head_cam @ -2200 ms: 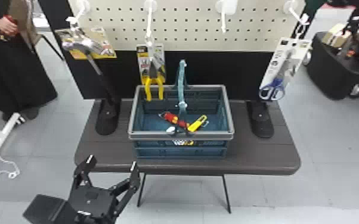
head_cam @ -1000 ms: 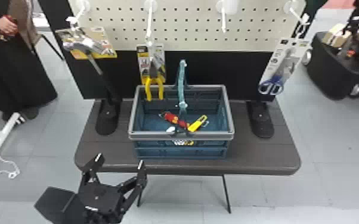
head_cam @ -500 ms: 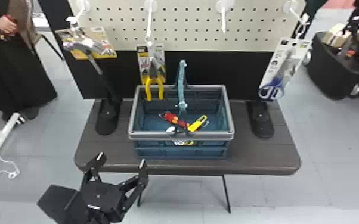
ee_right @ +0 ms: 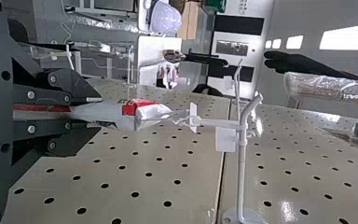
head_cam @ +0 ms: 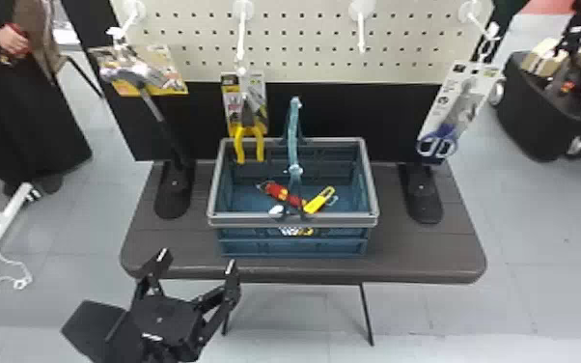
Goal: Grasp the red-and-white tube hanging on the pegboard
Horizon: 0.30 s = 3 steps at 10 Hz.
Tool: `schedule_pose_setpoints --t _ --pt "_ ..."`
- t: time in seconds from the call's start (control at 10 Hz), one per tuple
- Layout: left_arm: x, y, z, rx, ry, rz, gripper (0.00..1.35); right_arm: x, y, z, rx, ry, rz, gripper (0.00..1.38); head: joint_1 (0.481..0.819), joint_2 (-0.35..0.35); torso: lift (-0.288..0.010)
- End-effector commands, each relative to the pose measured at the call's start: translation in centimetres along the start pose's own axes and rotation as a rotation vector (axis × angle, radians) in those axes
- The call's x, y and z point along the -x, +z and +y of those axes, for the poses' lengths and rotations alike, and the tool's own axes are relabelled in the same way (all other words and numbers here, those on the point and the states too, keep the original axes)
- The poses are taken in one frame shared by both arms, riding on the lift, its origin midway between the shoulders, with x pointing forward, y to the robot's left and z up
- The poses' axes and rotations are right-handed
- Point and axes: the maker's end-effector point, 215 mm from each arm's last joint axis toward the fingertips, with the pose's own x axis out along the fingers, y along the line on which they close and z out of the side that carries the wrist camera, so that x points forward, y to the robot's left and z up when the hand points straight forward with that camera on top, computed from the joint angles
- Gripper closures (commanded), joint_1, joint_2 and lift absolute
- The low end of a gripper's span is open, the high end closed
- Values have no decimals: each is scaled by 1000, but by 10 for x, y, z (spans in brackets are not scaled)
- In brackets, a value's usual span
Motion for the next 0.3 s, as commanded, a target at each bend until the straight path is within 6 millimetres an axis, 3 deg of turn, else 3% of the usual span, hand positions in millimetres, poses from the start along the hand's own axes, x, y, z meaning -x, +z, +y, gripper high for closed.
schedule_pose_setpoints --t 0.0,0.2 --pt "0 0 0 1 0 0 251 0 0 0 -3 1 -4 1289 819 8 -100" --pt "0 0 0 -1 0 0 251 1 1 -1 0 -2 -7 1289 819 8 -100"
